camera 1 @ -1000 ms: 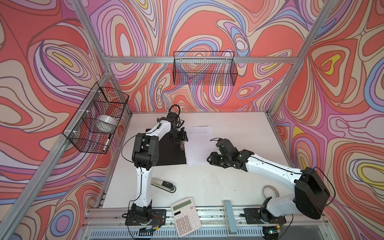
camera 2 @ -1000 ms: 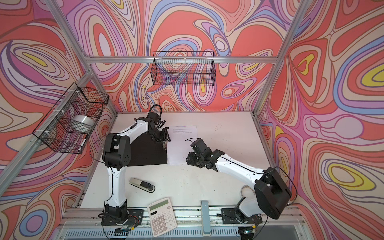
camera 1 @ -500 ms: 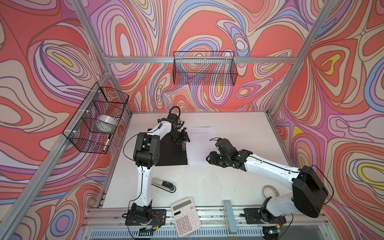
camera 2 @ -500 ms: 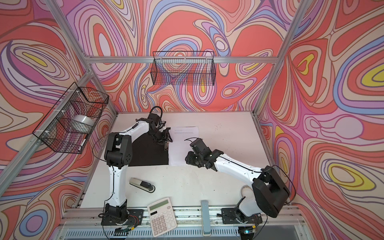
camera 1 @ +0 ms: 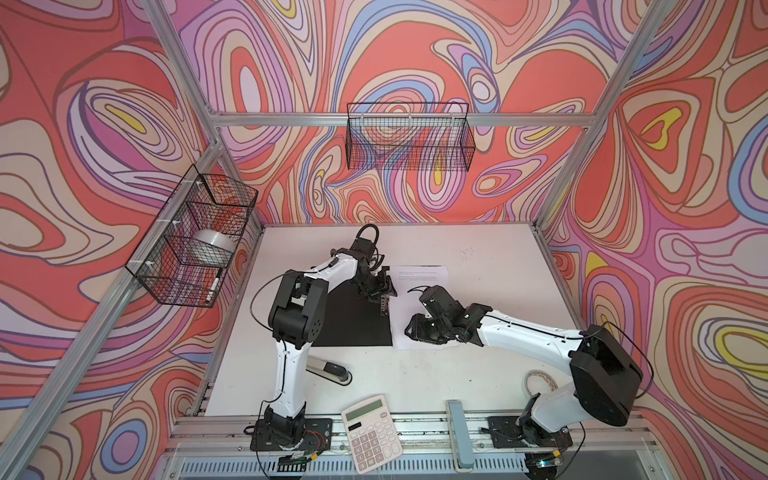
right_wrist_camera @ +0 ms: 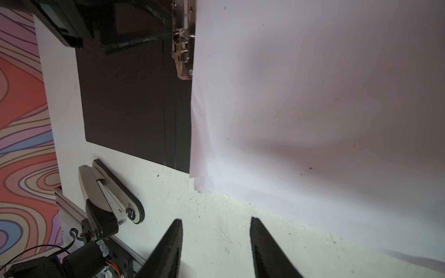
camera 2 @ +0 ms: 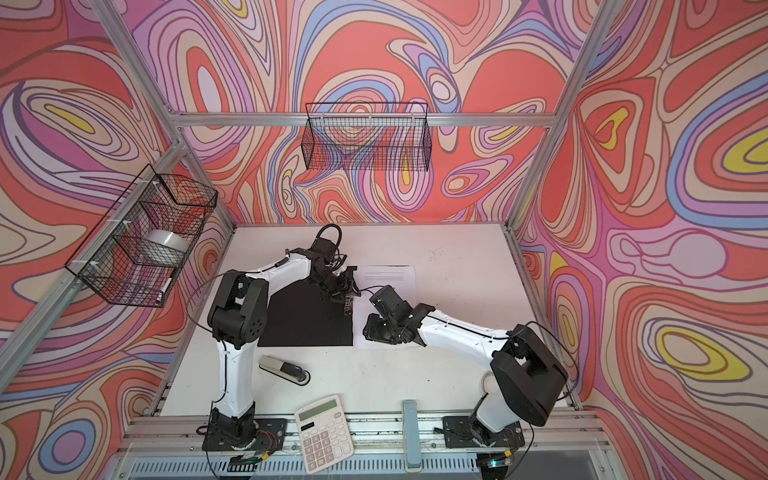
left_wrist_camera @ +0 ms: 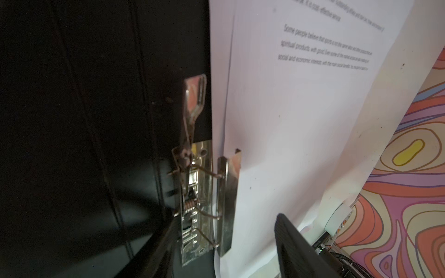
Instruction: Put the files into the folder
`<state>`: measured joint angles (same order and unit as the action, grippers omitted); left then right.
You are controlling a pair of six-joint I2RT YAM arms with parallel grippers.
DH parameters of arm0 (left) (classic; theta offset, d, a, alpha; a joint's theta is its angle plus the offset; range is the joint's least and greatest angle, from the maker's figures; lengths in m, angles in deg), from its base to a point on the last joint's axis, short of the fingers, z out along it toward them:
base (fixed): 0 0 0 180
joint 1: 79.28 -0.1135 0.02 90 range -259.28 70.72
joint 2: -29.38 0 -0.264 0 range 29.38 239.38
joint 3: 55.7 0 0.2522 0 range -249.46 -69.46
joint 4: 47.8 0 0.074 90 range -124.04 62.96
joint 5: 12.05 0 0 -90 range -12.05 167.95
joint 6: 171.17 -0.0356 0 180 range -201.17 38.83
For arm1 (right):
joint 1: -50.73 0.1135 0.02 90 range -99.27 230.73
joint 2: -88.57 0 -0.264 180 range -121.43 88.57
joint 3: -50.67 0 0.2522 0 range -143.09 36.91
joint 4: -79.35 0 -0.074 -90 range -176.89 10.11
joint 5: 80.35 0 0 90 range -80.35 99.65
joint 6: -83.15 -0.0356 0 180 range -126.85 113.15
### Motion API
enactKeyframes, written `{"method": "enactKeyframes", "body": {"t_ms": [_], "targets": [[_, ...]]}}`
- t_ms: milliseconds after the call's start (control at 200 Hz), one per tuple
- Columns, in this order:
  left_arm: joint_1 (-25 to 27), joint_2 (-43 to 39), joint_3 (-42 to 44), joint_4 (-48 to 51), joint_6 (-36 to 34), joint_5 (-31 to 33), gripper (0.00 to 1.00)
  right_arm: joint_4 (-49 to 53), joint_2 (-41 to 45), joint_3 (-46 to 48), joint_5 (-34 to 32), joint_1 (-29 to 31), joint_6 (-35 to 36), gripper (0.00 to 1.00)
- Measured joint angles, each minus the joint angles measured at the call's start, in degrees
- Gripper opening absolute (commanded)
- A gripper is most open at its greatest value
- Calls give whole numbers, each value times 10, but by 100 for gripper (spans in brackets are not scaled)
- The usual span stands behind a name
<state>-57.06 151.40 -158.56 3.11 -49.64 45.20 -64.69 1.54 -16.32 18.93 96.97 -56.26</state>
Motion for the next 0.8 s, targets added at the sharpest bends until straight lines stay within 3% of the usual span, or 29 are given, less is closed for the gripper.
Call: {"method": "enactKeyframes", "body": {"t_ms": [195,516,801], "targets": [[26,-13,18,-13,33,2,67,-12,0,6,6,21,-26,42],[21,-75,49,-19,36,9,67,-70,-49,14,7,23,-53,31],[15,-80,64,-27,34,10,67,-87,-92,4,4,23,-52,23]]}}
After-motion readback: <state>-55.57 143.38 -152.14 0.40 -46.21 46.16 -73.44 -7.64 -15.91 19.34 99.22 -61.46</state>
